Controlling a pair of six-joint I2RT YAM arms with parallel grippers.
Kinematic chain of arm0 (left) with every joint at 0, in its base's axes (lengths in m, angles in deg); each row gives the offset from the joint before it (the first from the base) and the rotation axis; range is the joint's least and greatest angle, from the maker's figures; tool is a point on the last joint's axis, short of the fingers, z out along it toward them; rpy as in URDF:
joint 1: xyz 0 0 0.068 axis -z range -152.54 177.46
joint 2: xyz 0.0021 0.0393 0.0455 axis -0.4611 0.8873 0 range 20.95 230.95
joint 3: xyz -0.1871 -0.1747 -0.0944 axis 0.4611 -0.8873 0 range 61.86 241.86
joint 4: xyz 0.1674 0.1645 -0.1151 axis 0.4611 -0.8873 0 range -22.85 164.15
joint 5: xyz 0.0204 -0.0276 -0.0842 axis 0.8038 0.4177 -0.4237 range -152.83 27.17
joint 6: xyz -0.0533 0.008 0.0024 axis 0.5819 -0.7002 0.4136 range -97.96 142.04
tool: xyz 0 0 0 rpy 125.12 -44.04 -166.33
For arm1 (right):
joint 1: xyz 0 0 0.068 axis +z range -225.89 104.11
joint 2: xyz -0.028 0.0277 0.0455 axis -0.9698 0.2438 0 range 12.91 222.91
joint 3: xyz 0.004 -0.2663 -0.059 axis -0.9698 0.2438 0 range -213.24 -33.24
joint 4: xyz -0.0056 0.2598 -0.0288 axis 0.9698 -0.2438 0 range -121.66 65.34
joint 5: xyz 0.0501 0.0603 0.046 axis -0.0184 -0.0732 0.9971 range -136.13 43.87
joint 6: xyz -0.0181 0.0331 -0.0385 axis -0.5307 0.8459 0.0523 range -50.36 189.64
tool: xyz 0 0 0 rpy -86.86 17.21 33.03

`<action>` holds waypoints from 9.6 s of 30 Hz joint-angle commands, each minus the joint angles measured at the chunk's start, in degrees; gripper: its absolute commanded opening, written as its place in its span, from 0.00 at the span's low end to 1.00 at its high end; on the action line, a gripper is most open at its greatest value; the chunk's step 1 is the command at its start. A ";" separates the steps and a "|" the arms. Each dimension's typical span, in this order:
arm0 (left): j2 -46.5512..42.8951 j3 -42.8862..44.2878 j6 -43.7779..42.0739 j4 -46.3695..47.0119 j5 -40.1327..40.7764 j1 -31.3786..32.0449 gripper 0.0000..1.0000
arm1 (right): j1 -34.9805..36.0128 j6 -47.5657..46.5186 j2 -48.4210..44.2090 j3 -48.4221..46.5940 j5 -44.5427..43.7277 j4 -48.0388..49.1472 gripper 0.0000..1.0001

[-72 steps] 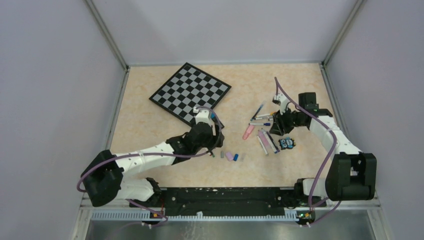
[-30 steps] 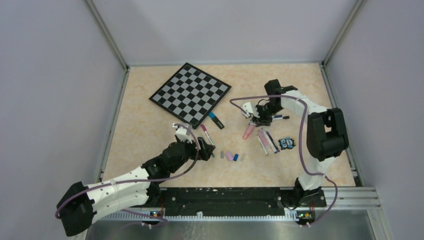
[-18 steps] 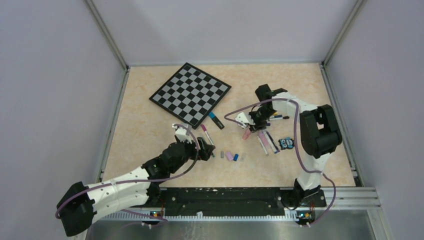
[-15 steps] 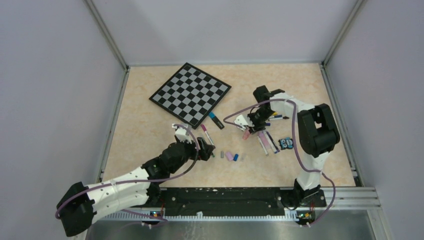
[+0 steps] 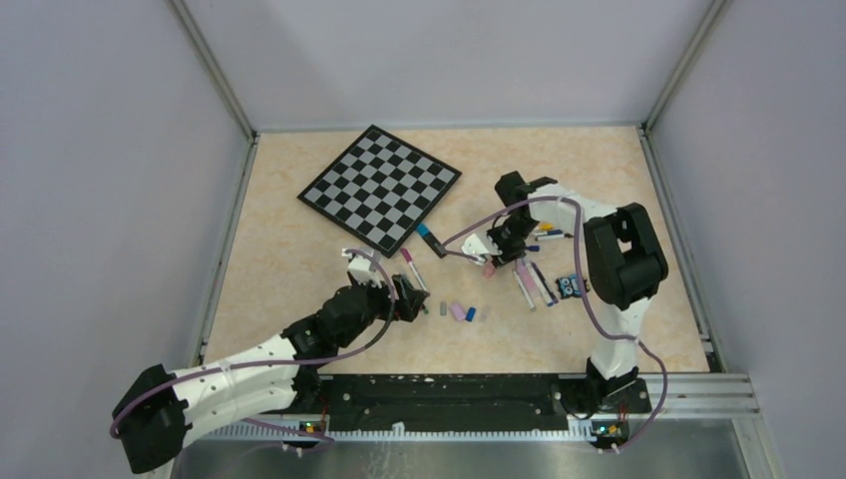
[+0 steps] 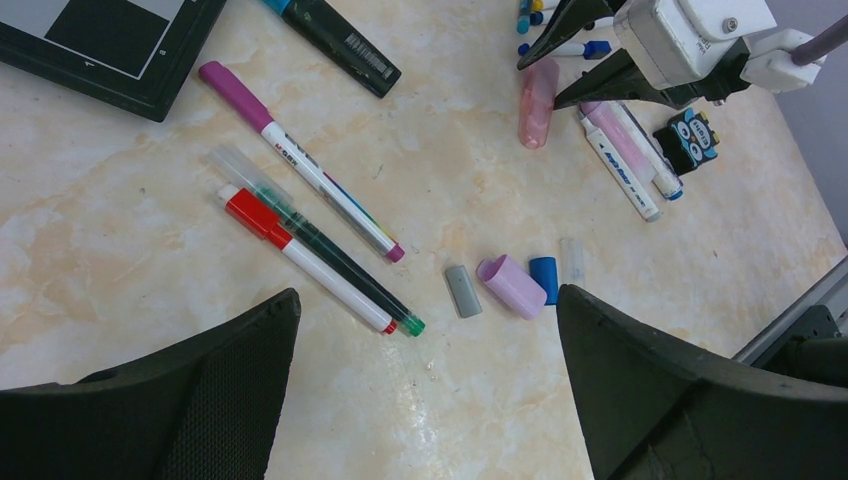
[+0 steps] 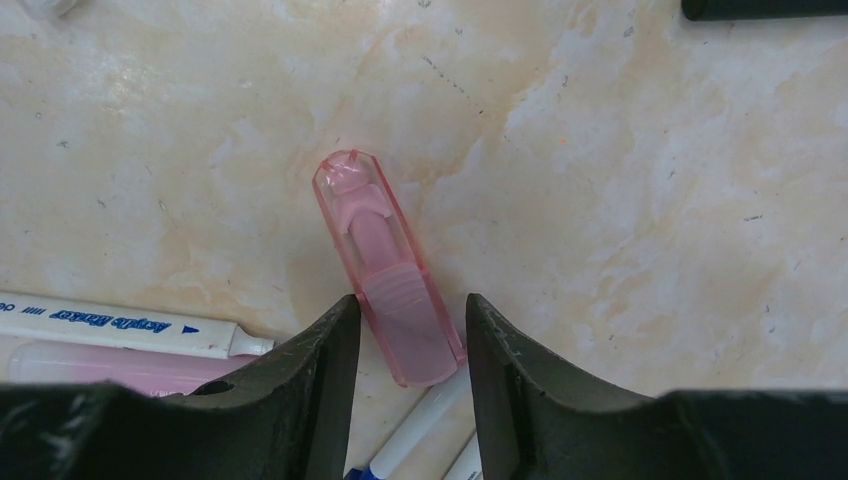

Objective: Open the pen caps
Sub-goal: Pick up the pen from the center of the board, then open the pen cap from the pen.

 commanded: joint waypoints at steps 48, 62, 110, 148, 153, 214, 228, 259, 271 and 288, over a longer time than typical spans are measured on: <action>17.55 -4.24 26.91 46.52 -12.59 -0.32 0.99 | 3.64 46.89 -31.89 25.63 20.17 29.26 0.00; 37.24 5.46 29.44 55.67 -17.84 -0.20 0.83 | 3.64 48.39 -36.29 29.66 25.27 30.90 0.00; 22.91 3.84 12.10 36.83 -8.70 2.44 0.00 | -0.28 49.74 -40.96 28.96 37.83 25.52 0.70; 22.11 3.20 -4.29 48.93 -18.49 5.08 0.00 | -5.20 103.18 -39.76 43.55 48.88 67.58 0.61; 22.28 2.80 -5.19 51.55 -19.96 5.15 0.00 | -3.78 103.16 -39.00 43.34 48.91 67.56 0.56; 28.49 7.71 -2.81 57.99 -40.21 4.88 0.47 | -4.71 95.07 -40.91 38.19 42.97 56.58 0.00; 24.64 8.66 -2.68 50.97 -40.88 4.90 0.71 | -6.92 95.20 -42.28 38.08 44.00 56.77 0.00; 25.00 1.65 -5.85 63.57 -14.64 4.55 0.86 | -5.40 100.09 -41.64 40.92 50.60 64.45 0.00; 31.44 3.79 -4.28 70.15 -15.80 4.55 0.65 | -4.64 100.09 -41.50 41.12 51.20 64.66 0.00; 35.82 5.48 -2.60 72.03 -19.51 4.55 0.51 | -4.36 101.79 -41.41 41.43 52.01 65.63 0.00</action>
